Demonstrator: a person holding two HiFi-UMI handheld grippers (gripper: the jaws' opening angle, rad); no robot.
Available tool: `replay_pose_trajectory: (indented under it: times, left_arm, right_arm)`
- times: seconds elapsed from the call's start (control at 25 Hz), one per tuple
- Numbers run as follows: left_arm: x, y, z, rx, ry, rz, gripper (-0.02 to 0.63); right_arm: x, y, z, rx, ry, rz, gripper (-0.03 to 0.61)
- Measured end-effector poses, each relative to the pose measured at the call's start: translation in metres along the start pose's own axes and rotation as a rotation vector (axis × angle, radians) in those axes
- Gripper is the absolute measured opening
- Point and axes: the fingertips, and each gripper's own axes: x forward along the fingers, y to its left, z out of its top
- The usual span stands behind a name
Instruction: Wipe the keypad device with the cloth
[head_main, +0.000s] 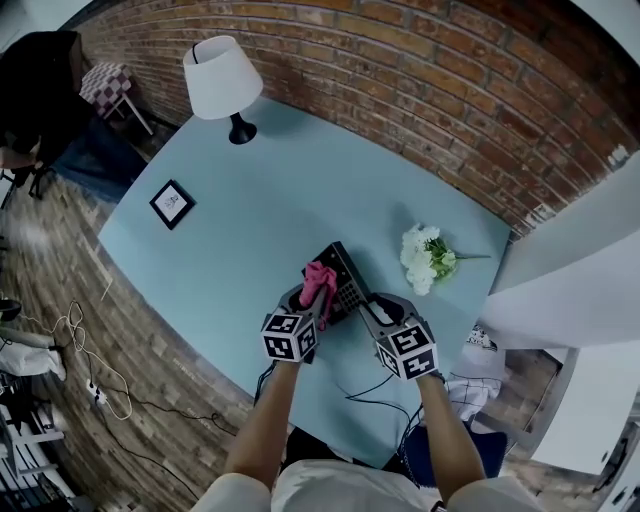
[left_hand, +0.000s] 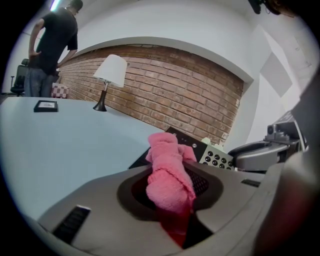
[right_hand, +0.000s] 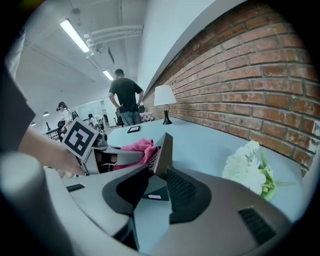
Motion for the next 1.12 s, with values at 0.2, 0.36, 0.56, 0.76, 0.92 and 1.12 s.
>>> replay_pose_trajectory:
  times: [0.2, 0.36, 0.56, 0.76, 0.92, 1.12]
  left_arm:
    - [-0.005, 0.011, -0.013, -0.016, 0.023, 0.022, 0.145]
    - [-0.009, 0.018, -0.022, -0.004, 0.054, 0.044, 0.144]
    - [-0.012, 0.023, -0.029, 0.025, 0.1, 0.08, 0.144]
    - [-0.021, 0.033, -0.038, 0.051, 0.183, 0.142, 0.144]
    - [-0.033, 0.019, -0.006, -0.038, 0.087, 0.108, 0.141]
    - [-0.04, -0.028, 0.052, -0.106, -0.085, -0.017, 0.141]
  right_arm:
    - [0.0, 0.0, -0.001, 0.009, -0.008, -0.01, 0.144]
    - [0.0, 0.0, -0.001, 0.017, -0.009, -0.007, 0.144]
    - [-0.001, -0.001, -0.001, 0.03, -0.012, -0.016, 0.146]
    - [0.001, 0.0, 0.0, 0.027, 0.012, -0.024, 0.146]
    - [-0.004, -0.001, -0.004, 0.036, 0.026, 0.004, 0.144]
    - [-0.009, -0.006, -0.019, 0.015, 0.065, 0.005, 0.138]
